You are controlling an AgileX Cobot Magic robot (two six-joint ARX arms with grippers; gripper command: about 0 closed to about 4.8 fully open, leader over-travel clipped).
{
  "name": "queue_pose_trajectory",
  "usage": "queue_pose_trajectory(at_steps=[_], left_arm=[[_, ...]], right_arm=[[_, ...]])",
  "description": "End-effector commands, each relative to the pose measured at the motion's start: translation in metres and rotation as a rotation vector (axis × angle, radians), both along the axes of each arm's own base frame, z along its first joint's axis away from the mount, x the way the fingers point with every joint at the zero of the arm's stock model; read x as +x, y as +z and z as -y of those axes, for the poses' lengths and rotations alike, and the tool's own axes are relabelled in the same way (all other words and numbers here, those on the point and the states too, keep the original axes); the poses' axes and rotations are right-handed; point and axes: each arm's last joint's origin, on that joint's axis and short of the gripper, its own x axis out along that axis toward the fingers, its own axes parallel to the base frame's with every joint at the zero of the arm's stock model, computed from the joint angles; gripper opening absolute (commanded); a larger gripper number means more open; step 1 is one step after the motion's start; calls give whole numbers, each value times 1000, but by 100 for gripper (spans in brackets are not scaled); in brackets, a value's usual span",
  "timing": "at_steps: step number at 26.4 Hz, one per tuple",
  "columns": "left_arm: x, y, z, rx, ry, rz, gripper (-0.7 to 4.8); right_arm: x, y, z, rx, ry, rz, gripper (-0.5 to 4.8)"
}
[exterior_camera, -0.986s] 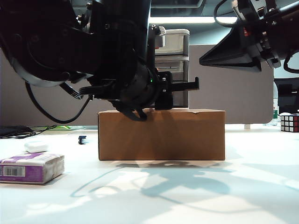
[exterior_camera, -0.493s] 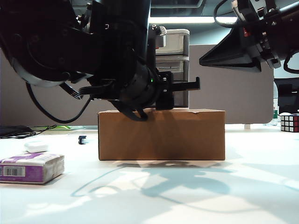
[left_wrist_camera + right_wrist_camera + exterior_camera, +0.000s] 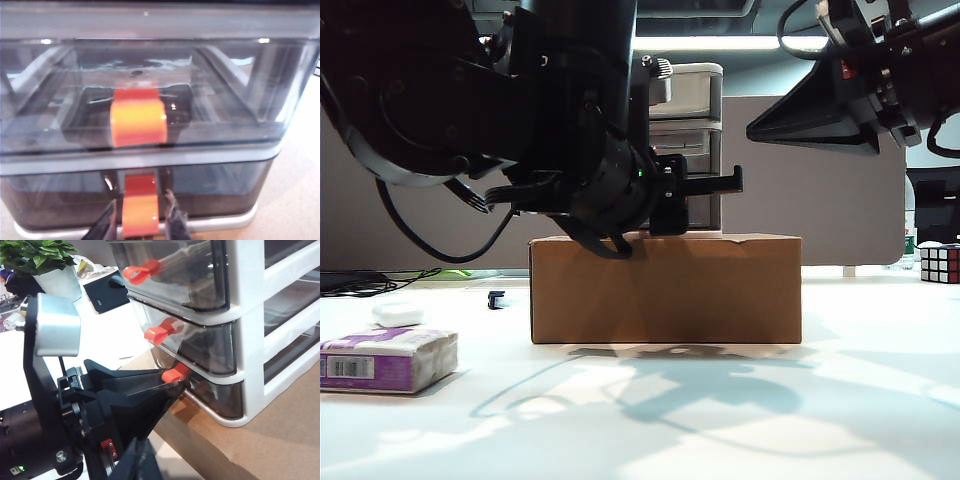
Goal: Open the third layer of the drawer on the table, pick up a pack of napkins on the table and put it in, and finally close the drawer.
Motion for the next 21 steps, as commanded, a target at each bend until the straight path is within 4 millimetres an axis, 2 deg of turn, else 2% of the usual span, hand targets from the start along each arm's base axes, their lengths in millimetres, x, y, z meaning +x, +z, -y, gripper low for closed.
queue_pose_trajectory(at_steps=[1, 5, 9, 21], left_arm=[[2, 3, 0, -18, 4, 10, 117], [2, 3, 0, -18, 4, 10, 41], [2, 3, 0, -13, 7, 8, -7], [-18, -2, 12, 38, 27, -14, -6]], right_arm=[[0, 4, 0, 9, 3, 22, -5], [0, 4, 0, 9, 3, 22, -6], [0, 4, 0, 9, 3, 22, -5], [4, 6, -2, 23, -4, 62, -5]])
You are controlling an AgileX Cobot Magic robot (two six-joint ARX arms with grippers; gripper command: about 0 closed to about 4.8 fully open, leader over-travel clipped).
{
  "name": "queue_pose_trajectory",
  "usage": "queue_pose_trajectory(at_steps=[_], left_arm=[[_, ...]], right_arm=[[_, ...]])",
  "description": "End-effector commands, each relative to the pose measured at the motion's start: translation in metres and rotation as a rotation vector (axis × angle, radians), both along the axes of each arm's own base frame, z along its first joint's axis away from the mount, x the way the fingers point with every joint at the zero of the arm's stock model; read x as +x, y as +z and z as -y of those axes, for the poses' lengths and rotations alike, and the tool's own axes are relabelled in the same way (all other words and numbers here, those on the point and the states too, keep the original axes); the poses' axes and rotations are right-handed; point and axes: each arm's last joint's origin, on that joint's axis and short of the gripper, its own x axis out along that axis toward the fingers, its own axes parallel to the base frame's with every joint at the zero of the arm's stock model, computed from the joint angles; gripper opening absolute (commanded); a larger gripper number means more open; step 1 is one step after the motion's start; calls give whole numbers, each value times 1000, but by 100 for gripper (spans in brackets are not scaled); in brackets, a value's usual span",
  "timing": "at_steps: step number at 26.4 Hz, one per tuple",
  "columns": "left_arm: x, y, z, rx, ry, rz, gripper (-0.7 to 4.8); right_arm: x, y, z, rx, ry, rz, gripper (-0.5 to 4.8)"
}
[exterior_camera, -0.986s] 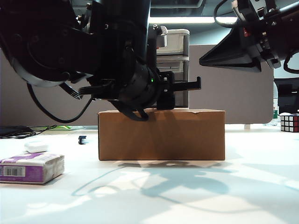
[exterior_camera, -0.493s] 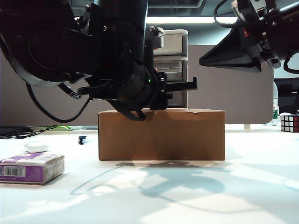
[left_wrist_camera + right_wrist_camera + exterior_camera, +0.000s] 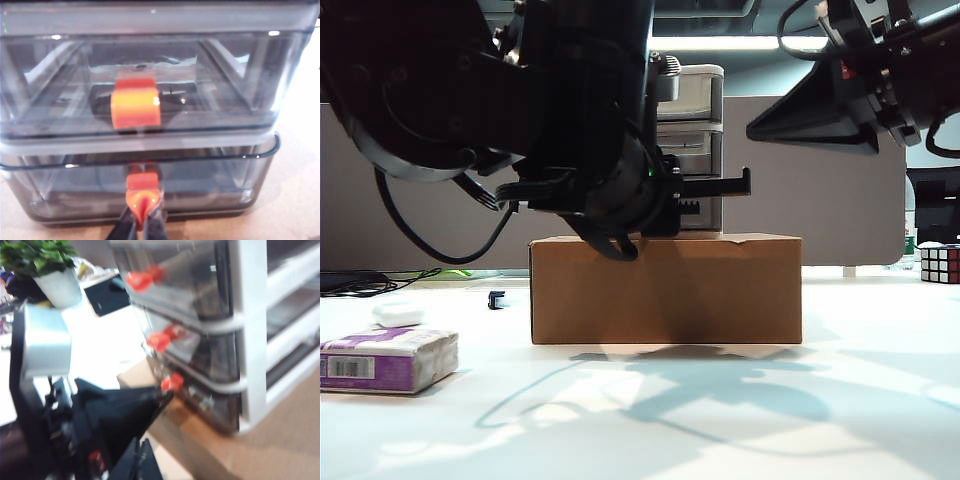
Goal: Open the third layer of the drawer on the table, pick up a pack of napkins on the table and put it in, and finally close the drawer.
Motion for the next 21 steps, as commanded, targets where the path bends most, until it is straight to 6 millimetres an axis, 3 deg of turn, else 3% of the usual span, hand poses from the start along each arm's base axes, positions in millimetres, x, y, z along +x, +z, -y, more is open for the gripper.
queue_pose_trajectory(at_steps=[1, 9, 21], left_arm=[[-8, 0, 5, 13, 2, -4, -6], [-30, 5, -10, 3, 16, -5, -6], [-61, -14, -24, -33, -18, -66, -6]], right_arm=[[5, 6, -2, 13, 0, 35, -5], [18, 12, -8, 21, 41, 30, -6], [20, 13, -9, 24, 40, 41, -6]])
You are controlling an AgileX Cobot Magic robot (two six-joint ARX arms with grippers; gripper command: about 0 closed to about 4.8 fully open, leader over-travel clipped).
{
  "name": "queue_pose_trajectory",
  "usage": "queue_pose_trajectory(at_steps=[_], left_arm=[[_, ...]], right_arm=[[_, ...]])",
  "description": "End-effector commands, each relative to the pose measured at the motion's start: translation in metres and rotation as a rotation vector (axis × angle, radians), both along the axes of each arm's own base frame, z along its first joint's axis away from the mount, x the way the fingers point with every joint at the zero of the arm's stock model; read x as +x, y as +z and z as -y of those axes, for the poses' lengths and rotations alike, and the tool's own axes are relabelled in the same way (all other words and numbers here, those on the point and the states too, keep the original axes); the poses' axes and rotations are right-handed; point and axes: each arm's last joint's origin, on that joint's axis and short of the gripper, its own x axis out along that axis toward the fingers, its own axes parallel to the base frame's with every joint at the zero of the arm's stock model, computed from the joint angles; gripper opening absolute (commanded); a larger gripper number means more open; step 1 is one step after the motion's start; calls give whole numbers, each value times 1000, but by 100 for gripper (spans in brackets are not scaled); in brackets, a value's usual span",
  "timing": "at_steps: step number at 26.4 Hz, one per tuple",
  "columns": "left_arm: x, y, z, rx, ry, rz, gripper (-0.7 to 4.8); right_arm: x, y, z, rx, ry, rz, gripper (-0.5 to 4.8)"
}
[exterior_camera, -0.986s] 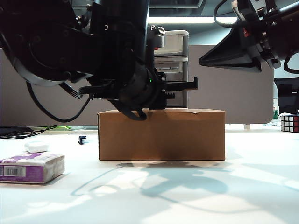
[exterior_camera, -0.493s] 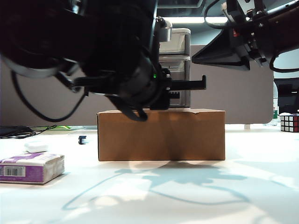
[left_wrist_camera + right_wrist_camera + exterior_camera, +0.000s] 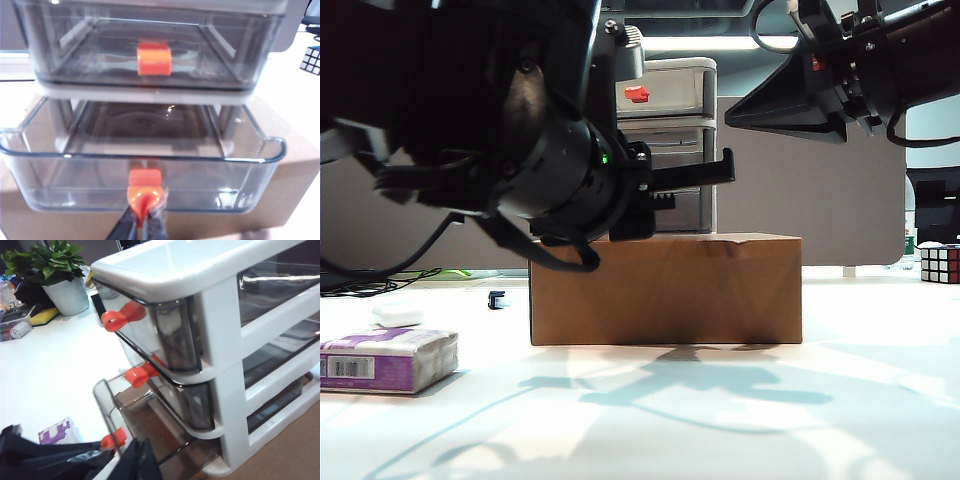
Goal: Open the third layer of the drawer on the table, pick up a pack of napkins on the table and put it in, and finally close the drawer.
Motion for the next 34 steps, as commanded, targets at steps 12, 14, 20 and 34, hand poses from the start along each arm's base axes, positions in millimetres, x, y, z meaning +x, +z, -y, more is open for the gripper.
queue_pose_trajectory(at_steps=[12, 14, 20, 34], left_arm=[[-44, -6, 13, 58, -47, -4, -6], [-46, 0, 12, 42, -42, 4, -6], [-48, 12, 7, 60, -40, -2, -6], [-78, 7, 13, 129, -87, -19, -6]], right_arm=[[0, 4, -1, 12, 16, 20, -6], [0, 4, -1, 12, 19, 19, -5], [0, 4, -1, 12, 19, 18, -6], [-1, 3, -2, 13, 35, 16, -6]])
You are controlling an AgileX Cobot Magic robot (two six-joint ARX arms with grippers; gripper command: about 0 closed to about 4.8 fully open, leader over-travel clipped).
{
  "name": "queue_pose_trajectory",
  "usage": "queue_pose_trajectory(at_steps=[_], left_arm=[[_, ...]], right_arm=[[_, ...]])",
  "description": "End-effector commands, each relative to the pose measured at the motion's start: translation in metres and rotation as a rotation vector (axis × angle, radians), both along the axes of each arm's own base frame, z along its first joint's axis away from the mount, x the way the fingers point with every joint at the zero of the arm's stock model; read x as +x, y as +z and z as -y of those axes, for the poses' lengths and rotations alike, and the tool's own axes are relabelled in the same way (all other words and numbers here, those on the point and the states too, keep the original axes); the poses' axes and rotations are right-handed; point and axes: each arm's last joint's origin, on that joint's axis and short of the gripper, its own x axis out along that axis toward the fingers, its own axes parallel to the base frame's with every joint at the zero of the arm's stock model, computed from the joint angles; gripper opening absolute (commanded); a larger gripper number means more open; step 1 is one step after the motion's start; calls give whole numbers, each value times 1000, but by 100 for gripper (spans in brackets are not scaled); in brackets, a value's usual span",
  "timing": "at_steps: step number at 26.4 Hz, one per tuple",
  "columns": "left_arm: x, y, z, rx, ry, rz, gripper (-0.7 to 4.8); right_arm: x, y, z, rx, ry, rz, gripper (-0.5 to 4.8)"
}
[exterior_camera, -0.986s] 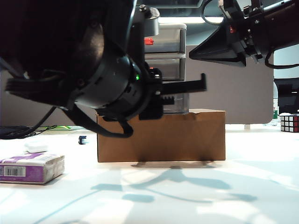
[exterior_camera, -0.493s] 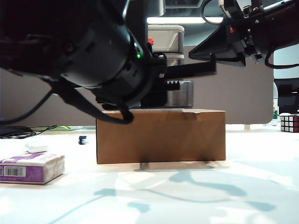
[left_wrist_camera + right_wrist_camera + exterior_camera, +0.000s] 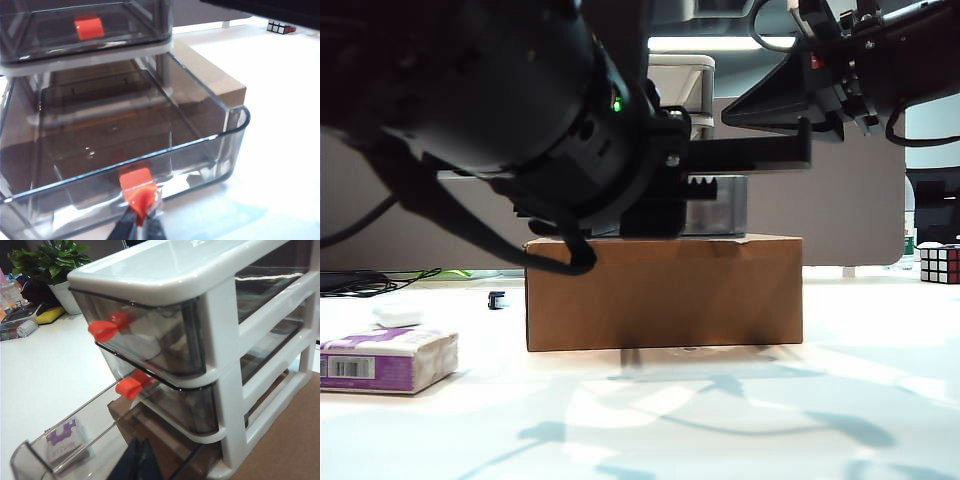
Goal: Open the third layer of the drawer on the table, pick up a pack of napkins on the table and put it in, and finally close the drawer.
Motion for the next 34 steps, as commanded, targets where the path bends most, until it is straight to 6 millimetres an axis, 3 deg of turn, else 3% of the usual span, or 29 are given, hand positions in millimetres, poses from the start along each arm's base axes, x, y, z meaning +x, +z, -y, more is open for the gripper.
queue_pose_trajectory(at_steps=[1, 7, 9, 11, 15, 20, 25, 26, 30, 32, 34], left_arm=[[-6, -1, 1, 5, -9, -4, -6], [-10, -1, 1, -5, -13, -7, 15], [-10, 0, 1, -9, -14, -7, 130], [-10, 2, 1, -10, -17, -6, 203], [-18, 8, -1, 11, -33, -1, 214], [-44, 24, -15, 124, -92, -6, 214], [-67, 46, -55, 187, -85, -22, 215], [-67, 53, -77, 163, -97, -98, 215], [-65, 64, -121, 153, -78, -201, 215], [-64, 73, -156, 174, -79, -219, 216], [-63, 75, -170, 163, -70, -213, 217]], right_arm=[[0, 3, -1, 11, 17, 16, -6], [0, 3, -1, 11, 19, 14, -6], [0, 3, -1, 11, 19, 15, -5], [0, 3, -1, 11, 20, 13, -6], [0, 3, -1, 10, 20, 12, -6], [-1, 2, -1, 8, 33, 1, -6], [-1, -2, -1, -4, 41, -36, -6], [-2, -2, -1, -6, 42, -43, -6], [-2, -2, -1, -3, 64, -44, -5], [-2, -2, -1, 1, 62, -49, -5], [-2, -2, -1, 1, 63, -50, -6]])
